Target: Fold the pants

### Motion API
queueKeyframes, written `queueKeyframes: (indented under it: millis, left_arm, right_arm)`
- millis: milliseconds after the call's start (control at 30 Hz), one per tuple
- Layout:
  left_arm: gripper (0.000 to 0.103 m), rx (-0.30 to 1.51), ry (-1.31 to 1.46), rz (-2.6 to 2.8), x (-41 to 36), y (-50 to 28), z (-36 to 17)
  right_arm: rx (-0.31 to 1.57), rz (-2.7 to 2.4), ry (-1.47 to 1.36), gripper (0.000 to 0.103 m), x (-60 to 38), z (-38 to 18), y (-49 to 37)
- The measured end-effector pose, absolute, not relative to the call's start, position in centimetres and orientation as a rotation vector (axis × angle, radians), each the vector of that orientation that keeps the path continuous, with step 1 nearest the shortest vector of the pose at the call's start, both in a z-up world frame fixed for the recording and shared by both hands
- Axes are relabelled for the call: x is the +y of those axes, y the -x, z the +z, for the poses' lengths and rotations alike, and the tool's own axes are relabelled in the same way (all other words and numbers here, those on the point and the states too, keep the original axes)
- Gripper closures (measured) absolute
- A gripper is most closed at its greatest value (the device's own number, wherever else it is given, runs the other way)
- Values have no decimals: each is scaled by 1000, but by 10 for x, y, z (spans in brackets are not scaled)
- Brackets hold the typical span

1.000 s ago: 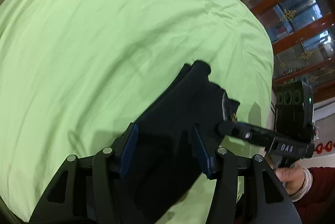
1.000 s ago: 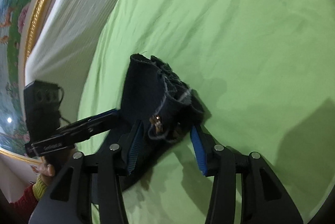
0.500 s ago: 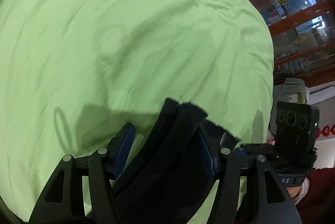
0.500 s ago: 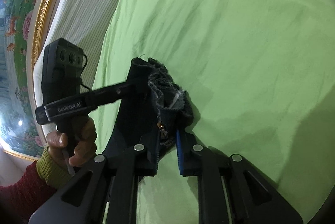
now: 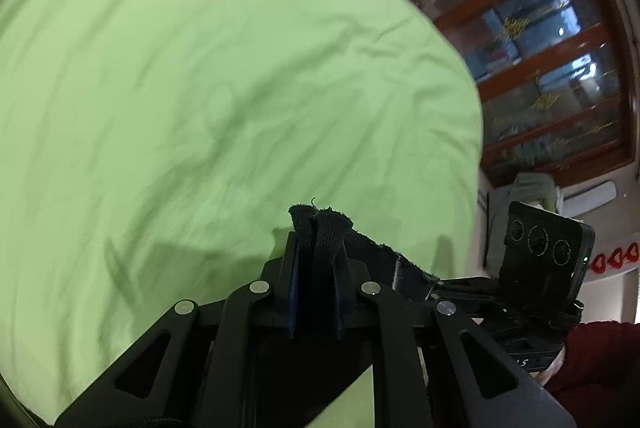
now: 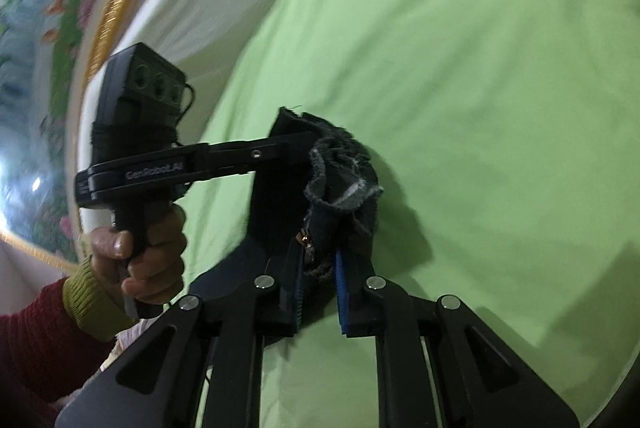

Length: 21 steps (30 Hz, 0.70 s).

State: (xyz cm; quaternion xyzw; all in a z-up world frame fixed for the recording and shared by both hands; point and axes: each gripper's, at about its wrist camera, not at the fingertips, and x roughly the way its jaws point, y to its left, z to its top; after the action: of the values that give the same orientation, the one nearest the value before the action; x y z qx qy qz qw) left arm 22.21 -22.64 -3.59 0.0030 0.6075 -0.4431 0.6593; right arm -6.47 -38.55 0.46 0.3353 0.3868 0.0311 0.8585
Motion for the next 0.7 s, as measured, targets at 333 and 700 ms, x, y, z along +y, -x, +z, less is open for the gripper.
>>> queueKeyframes:
  millis: [333,700]
  left_arm:
    - [91,1244,207,-966,-134,-201,25]
    - [91,1148,380,-833,-37,-158,39]
  right_arm:
    - [802,329,-619,88,-324,40,43]
    - [952,552,-509,88,-243,34,10]
